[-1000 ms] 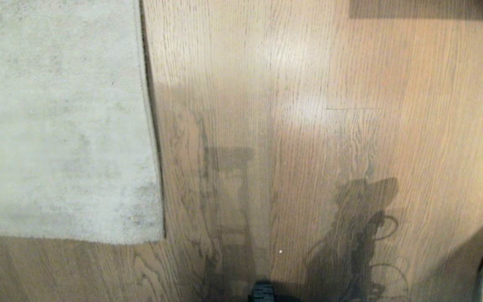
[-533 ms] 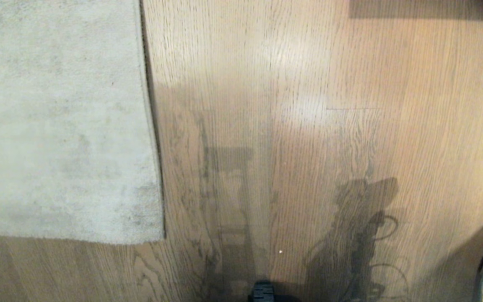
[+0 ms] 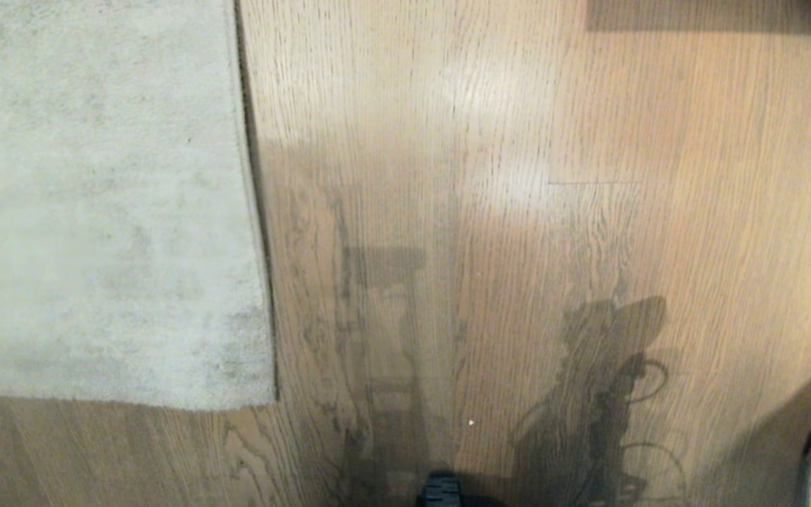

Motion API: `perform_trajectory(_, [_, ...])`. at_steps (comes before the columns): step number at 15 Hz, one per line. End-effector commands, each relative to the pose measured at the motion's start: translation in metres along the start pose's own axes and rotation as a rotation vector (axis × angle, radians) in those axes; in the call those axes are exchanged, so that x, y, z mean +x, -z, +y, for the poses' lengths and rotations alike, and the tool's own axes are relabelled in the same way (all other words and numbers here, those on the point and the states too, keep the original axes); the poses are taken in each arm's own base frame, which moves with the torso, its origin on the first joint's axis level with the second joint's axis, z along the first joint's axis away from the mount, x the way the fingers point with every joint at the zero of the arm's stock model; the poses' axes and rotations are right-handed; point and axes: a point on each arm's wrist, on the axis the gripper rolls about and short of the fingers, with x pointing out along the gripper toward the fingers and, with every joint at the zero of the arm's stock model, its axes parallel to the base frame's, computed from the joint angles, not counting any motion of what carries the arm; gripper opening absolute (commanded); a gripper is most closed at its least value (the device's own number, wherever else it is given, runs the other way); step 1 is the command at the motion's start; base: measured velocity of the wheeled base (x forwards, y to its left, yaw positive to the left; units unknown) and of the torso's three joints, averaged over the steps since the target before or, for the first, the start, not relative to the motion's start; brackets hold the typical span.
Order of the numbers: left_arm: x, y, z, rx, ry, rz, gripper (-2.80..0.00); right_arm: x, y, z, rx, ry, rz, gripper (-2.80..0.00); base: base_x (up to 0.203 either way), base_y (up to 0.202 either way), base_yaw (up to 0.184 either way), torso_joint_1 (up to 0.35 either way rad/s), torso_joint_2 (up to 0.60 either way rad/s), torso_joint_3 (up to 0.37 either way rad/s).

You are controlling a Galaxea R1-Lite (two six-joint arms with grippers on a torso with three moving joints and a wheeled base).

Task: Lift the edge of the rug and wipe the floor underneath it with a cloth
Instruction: Put down the rag

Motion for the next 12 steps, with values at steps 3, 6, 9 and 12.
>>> perform_trajectory(3, [0.000, 0.000, 0.000, 0.000, -0.001, -0.001, -2.80, -0.003, -0.013, -0.001, -0.001, -0.049, -0.036, -2.80, 0.000, 0.000, 0.000, 0.000, 0.00, 0.000])
perform_trajectory(6, [0.000, 0.000, 0.000, 0.000, 0.001, -0.001, -2.80, 0.001, -0.026, -0.002, 0.001, -0.094, -0.014, -2.80, 0.000, 0.000, 0.000, 0.000, 0.00, 0.000])
perform_trajectory(9, [0.000, 0.000, 0.000, 0.000, 0.000, -0.001, -2.80, 0.007, -0.041, -0.004, 0.004, -0.128, -0.007, -2.80, 0.000, 0.000, 0.000, 0.000, 0.00, 0.000])
perform_trajectory(12, [0.000, 0.000, 0.000, 0.000, 0.001, -0.001, -2.80, 0.023, -0.062, -0.008, 0.008, -0.160, 0.031, -2.80, 0.000, 0.000, 0.000, 0.000, 0.00, 0.000])
